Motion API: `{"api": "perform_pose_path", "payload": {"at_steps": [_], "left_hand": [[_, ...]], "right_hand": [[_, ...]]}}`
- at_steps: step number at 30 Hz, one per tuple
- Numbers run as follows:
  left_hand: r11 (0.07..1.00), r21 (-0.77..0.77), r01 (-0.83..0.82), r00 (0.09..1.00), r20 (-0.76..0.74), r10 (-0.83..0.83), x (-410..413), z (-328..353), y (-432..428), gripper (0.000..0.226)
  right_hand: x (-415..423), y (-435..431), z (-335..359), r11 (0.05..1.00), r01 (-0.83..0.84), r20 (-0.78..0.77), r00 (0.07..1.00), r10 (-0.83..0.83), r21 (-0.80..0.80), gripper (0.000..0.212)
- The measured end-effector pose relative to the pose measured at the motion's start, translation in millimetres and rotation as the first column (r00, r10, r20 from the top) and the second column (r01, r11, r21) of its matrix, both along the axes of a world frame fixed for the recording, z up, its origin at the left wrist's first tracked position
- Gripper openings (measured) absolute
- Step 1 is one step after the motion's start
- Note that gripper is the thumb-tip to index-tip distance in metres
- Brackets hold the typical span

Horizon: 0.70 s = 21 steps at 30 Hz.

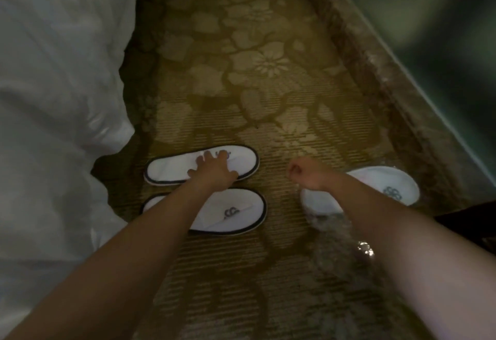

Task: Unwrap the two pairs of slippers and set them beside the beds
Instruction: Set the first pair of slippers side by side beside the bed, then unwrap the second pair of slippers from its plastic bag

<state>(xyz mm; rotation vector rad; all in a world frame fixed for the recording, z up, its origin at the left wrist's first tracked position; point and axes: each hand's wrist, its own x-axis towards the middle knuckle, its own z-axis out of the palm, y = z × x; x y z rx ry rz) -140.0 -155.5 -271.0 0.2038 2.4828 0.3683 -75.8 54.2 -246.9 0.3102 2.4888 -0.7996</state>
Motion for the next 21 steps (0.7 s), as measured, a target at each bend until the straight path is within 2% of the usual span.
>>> {"api": "perform_pose_path", "payload": {"at_steps": [2, 5, 7, 10, 13, 17, 21], "left_hand": [[0.987, 0.020, 0.162, 0.987, -0.009, -0.161, 4, 17, 26, 0.064], [0.927, 0.193, 0.321, 0.942, 0.036, -0.334, 15, 39, 72, 0.048], [0.889, 0.225, 0.398, 0.900, 0.091, -0.426, 22, 49, 107, 0.049], [0.838, 0.243, 0.489, 0.846, 0.104, -0.524, 31, 60, 165, 0.049], [0.812, 0.292, 0.505, 0.839, 0.057, -0.542, 38, 69, 219, 0.046], [0.812, 0.207, 0.546, 0.821, 0.062, -0.568, 45, 56, 266, 0.047], [0.857, 0.050, 0.513, 0.850, 0.108, -0.515, 43, 27, 272, 0.063]], "right_hand": [[1, 21, 13, 0.998, 0.042, -0.067, 0.997, -0.045, -0.043, 0.016], [13, 59, 27, 0.975, 0.167, -0.100, 0.978, -0.183, -0.149, 0.021], [26, 90, 27, 0.976, 0.207, -0.124, 0.969, -0.215, -0.071, 0.013], [52, 136, 14, 0.946, 0.323, -0.165, 0.933, -0.320, -0.006, 0.022], [80, 170, -7, 0.848, 0.529, -0.182, 0.836, -0.518, 0.013, 0.036], [113, 200, -30, 0.723, 0.685, -0.182, 0.725, -0.665, 0.090, 0.062], [125, 216, -47, 0.643, 0.765, -0.138, 0.641, -0.755, 0.038, 0.080]]}}
